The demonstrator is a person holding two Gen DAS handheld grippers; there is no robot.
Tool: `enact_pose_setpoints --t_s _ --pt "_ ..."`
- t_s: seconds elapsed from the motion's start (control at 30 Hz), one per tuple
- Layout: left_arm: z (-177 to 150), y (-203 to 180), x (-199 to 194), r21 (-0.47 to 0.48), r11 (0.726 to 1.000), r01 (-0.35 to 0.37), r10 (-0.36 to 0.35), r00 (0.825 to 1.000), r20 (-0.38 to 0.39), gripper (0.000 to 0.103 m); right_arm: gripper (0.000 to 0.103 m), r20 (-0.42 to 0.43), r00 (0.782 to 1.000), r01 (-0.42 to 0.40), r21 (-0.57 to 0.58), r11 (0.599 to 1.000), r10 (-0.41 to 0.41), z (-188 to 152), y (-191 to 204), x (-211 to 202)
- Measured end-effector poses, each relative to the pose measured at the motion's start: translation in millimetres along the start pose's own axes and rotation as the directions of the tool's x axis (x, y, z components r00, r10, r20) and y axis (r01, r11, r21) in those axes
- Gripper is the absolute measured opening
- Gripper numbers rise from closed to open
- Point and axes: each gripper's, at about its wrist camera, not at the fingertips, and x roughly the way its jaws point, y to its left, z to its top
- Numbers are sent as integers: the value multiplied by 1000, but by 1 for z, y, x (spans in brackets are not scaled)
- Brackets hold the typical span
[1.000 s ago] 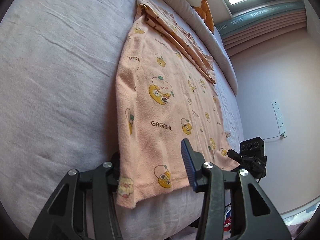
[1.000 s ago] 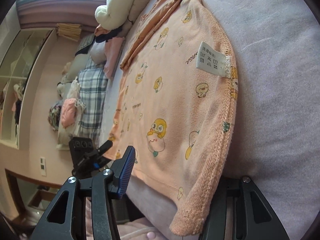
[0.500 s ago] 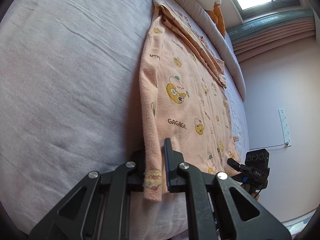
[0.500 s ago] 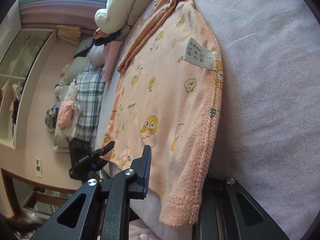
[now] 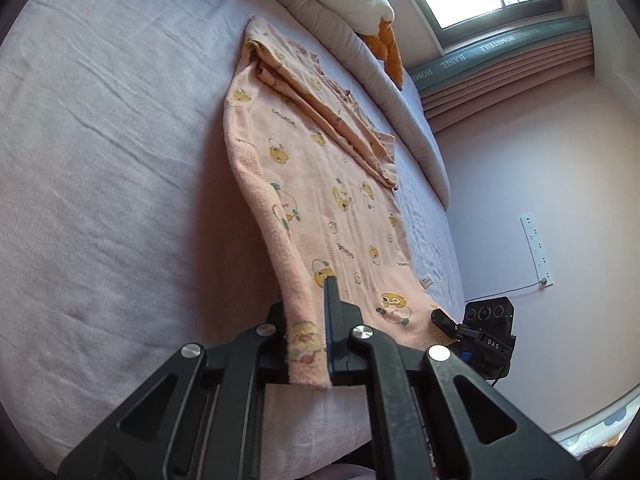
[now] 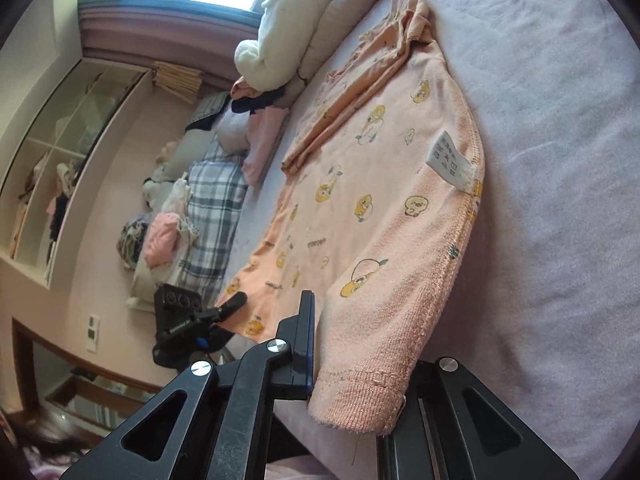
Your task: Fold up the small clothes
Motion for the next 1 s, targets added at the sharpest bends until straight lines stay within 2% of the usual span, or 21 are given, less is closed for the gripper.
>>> enact_pose_setpoints --t_s 0.13,0.37,1.0 --pt "5 -9 -2 27 1000 2 -3 1000 16 5 12 30 999 -36 -1 999 36 5 4 -1" --pt "9 -25 -3 105 990 -94 90 995 45 5 12 53 997 -59 -38 998 61 12 17 0" --pt "26 -39 -1 160 983 -88 78 995 68 5 12 68 995 -65 -87 994 71 24 29 0"
